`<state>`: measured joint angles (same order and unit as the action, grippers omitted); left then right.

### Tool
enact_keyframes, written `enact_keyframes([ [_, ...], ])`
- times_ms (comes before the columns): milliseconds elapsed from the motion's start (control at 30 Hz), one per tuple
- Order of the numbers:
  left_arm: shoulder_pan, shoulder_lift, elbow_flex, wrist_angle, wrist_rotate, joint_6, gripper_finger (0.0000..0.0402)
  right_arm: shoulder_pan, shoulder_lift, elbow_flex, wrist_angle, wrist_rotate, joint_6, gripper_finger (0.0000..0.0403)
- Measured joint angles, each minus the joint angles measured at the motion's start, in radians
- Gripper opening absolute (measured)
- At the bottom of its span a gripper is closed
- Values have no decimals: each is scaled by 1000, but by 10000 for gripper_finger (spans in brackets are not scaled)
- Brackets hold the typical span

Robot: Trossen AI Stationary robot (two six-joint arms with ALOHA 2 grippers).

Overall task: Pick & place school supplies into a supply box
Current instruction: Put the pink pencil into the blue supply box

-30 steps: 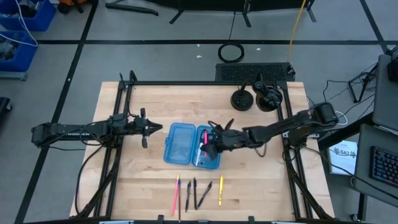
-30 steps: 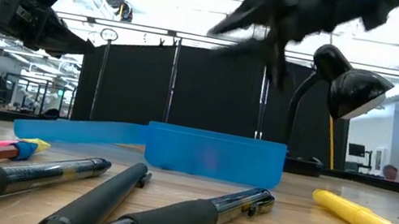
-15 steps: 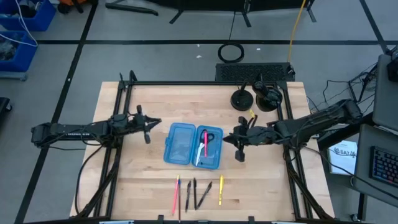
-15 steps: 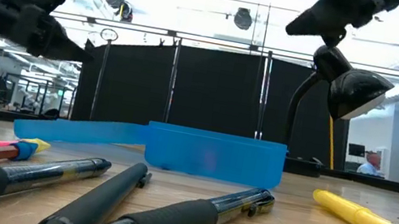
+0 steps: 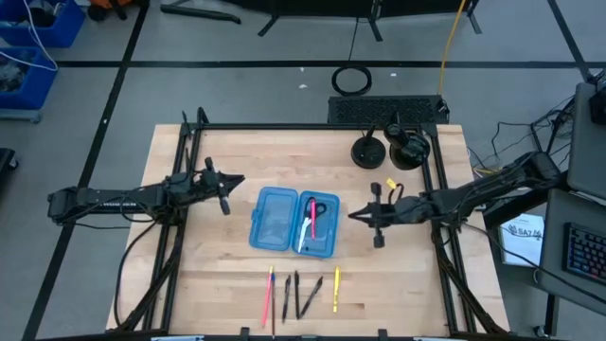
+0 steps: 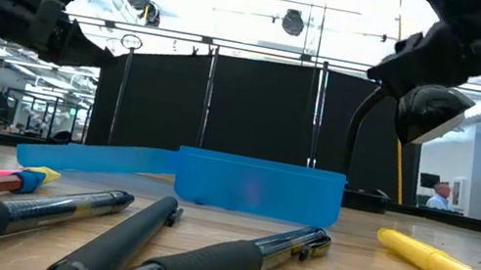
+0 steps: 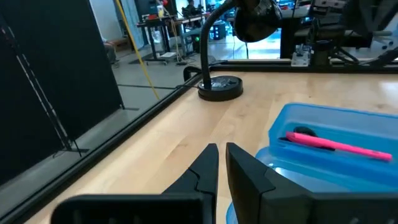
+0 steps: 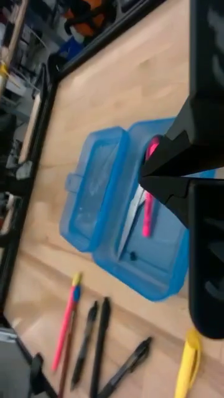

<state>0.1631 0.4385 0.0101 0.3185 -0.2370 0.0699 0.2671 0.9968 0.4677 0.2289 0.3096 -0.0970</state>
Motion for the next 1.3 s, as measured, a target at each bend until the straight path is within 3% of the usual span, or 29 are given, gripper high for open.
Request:
enact_keyframes([
  [233, 0, 0, 0, 28, -9, -78, 37, -58, -167, -205, 282, -56, -27, 0],
  [433, 0, 0, 0, 27, -35, 3, 37, -90, -270, -256, 201, -54, -34, 0],
  [600, 0, 0, 0, 31, -35, 15, 37, -90, -344, -256, 125, -155, -88, 0],
  [700, 0, 0, 0, 27, -35, 21, 37, -91, -364, -256, 140, -149, -87, 0],
  [900, 0, 0, 0, -7, -38, -18, 37, -91, -361, -256, 162, -149, -124, 0],
  [1200, 0, 0, 0, -111, -123, -181, 37, -91, -362, -256, 162, -158, -207, 0],
  [1300, 0, 0, 0, -113, -129, -190, 37, -98, -382, -256, 160, -232, -204, 0],
])
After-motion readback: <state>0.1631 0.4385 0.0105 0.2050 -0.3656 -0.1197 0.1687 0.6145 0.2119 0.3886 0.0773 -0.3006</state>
